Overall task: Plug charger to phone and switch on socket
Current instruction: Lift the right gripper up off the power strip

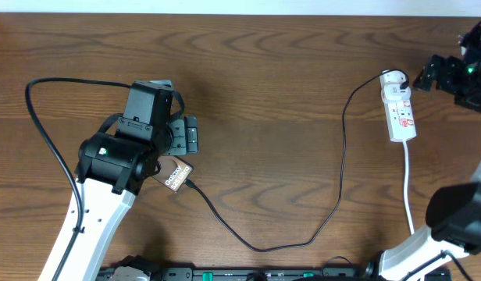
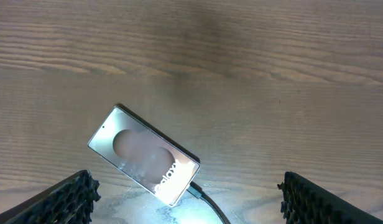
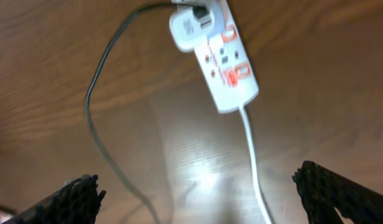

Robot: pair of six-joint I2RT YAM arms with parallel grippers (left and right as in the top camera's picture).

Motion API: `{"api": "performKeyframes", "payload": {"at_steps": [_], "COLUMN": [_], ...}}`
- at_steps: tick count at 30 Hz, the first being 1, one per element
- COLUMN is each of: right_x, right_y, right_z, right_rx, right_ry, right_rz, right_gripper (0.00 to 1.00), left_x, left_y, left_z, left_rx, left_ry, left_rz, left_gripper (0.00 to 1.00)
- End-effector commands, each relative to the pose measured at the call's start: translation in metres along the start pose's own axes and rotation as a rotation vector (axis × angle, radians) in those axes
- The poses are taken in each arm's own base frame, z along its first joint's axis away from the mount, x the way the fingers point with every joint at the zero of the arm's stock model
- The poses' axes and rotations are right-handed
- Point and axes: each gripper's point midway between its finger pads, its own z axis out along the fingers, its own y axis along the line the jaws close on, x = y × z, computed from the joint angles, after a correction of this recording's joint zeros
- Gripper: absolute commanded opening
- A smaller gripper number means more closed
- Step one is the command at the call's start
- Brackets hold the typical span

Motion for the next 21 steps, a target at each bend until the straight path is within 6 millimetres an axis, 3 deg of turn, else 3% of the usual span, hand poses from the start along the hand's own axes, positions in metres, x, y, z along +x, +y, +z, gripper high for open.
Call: {"api": "performKeyframes", "payload": {"at_steps": [1,5,21], "right_x": [0.016,0.026,0.025], "right_y": [0.008,0.010,0.009], "right_z": [-0.028,-0.039,-0.038], "right_rx": [-0.010,-0.010,-0.009], "right_ry": [-0.014,-0.016,-0.015], "right_rz": [0.056,0.055,0.055], "right_gripper": [0.99,0.99,0.99], "left_x": [-0.003,-0.003,-0.003], "left_y": [0.002,0.002,0.002], "left_z": [-0.002,-0.002,-0.002], "left_rx": [-0.013,-0.013,-0.013], "left_ry": [-0.010,-0.010,-0.010], "left_rz": [0.014,0.014,0.014], "left_gripper": [0.93,0.93,0.93]}}
